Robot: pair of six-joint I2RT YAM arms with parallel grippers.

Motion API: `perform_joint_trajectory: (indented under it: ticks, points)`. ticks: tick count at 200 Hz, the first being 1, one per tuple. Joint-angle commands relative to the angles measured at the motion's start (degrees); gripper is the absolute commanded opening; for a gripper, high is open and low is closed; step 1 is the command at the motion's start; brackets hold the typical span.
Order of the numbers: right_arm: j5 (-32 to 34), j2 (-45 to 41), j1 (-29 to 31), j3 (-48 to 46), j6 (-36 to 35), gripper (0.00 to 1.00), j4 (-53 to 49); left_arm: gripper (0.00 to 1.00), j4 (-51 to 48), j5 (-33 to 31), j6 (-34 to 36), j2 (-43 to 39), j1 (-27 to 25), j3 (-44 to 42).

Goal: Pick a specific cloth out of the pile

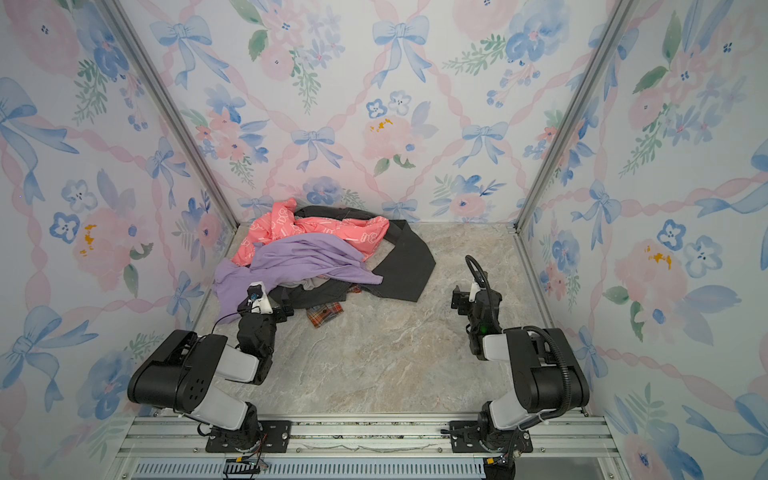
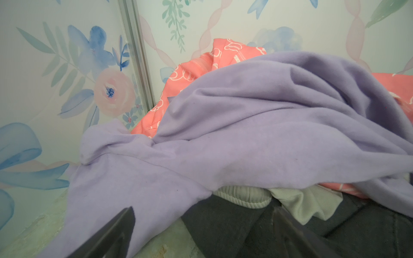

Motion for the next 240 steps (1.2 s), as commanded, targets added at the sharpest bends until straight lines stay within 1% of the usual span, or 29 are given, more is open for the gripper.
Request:
perform_joint_trajectory:
  ticks: [1, 12, 22, 44, 61, 71, 92, 112, 151, 184, 240]
  points:
    - [0.27, 0.02, 0.07, 0.68, -0.12, 0.97, 0.23, 0.98, 0.56, 0.20, 0.90, 0.51, 0.10, 1.12]
    - [0.27, -0.03, 0.07, 0.68, -0.12, 0.97, 0.22, 0.98, 0.23, -1.39, 0.99, 0.66, -0.67, 1.28]
    - [0.28, -0.03, 0.01, 0.68, -0.12, 0.97, 0.26, 0.98, -0.32, -1.23, 0.87, 0.52, -0.57, 1.45]
    - [0.27, -0.03, 0.09, 0.68, -0.14, 0.97, 0.22, 0.98, -1.12, 1.25, 0.21, 0.03, 0.57, 1.51]
    - [0.04, -0.03, -0.13, 0.93, -0.04, 0.97, -0.29, 0.98, -1.07, 1.30, 0.19, 0.10, 0.58, 1.50]
    - [-0.16, -0.03, -0.26, 0.84, 0.05, 0.97, -0.24, 0.98, -1.12, 2.54, 0.83, 0.29, 0.52, 1.61]
    - [-0.02, -0.03, -0.17, 0.82, 0.01, 0.97, -0.05, 0.98, -1.12, 2.26, 1.11, 0.22, 0.23, 1.60]
    - [-0.08, 0.02, -0.21, 0.82, 0.06, 0.97, -0.14, 0.98, -0.99, 0.56, 1.39, 0.14, -0.52, 1.43]
    - [-0.03, -0.03, -0.17, 0.82, -0.08, 0.97, -0.11, 0.98, -0.59, 0.11, 1.46, 0.26, -0.66, 1.31]
    - [0.14, -0.03, -0.08, 0.82, -0.12, 0.97, -0.13, 0.98, 1.19, -4.67, 1.23, 0.61, -1.88, 0.75]
    - [0.89, -0.03, 0.28, 0.68, -0.30, 0.97, 0.15, 0.98, 1.18, -4.96, 1.29, 0.71, -2.05, 0.91]
